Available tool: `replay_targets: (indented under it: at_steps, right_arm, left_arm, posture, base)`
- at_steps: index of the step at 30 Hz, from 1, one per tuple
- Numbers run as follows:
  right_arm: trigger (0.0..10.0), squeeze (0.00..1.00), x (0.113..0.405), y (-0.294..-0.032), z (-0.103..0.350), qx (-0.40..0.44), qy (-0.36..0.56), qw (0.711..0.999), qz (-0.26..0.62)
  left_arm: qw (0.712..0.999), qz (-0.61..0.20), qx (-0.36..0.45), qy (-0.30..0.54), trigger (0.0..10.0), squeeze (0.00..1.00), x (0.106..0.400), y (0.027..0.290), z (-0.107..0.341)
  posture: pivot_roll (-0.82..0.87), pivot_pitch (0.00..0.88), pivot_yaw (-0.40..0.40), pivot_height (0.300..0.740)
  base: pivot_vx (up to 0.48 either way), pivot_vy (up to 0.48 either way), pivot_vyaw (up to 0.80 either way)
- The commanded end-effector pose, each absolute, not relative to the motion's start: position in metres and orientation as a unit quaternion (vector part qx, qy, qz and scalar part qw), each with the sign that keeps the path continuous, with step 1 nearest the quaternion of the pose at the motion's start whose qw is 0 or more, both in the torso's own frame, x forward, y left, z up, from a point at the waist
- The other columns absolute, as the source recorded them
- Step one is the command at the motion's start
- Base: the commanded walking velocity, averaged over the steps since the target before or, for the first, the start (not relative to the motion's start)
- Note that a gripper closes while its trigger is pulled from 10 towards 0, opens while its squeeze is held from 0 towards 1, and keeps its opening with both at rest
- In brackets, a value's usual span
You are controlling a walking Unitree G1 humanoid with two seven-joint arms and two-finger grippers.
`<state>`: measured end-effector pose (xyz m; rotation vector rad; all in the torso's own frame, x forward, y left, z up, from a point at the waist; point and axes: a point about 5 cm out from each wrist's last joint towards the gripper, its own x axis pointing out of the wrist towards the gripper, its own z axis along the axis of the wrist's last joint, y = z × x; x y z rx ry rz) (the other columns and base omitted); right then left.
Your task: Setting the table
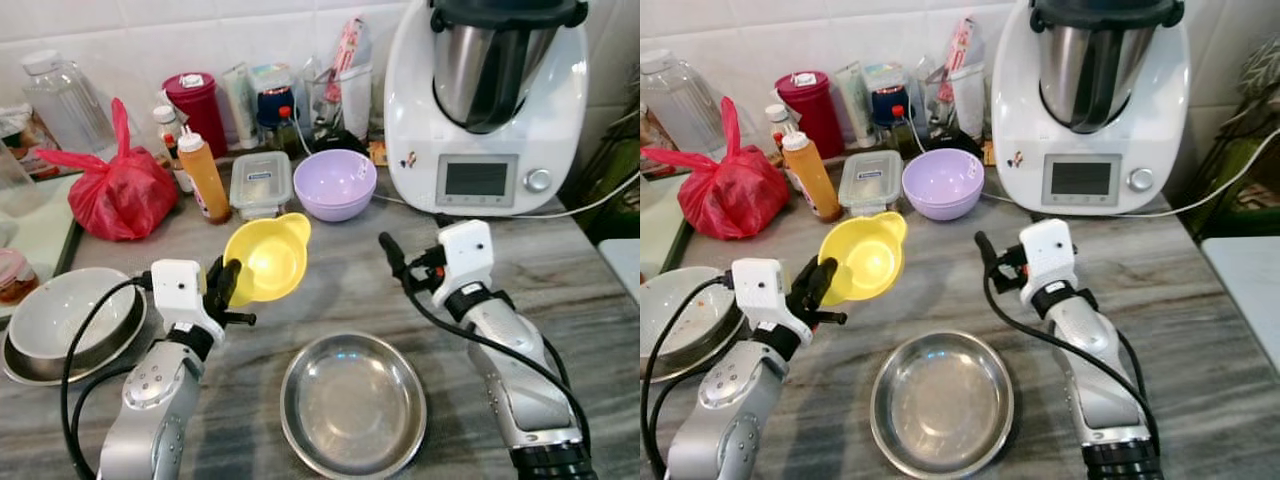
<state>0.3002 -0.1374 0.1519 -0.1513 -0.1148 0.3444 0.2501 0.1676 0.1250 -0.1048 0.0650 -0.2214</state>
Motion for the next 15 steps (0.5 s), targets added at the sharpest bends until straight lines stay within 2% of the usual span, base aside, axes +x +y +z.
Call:
replay_targets:
  at_steps: [1,15]
  right_arm:
    - [10.0,0.0,0.299,-0.133,0.154,-0.079,-0.06,0.979,0.178]
    - [10.0,0.0,0.297,-0.133,0.152,-0.082,-0.056,0.978,0.184]
  left_arm:
    - [0.991,-0.122,-0.053,0.036,10.0,0.0,0.247,0.169,0.13]
    - [0.968,-0.213,-0.014,0.13,10.0,0.0,0.235,0.169,0.125]
  posture:
    - [-0.08,0.038,0.075,0.74]
    - [-0.08,0.042,0.093,0.74]
  base:
    - [0.0,0.0,0.0]
    - [0.0,0.0,0.0]
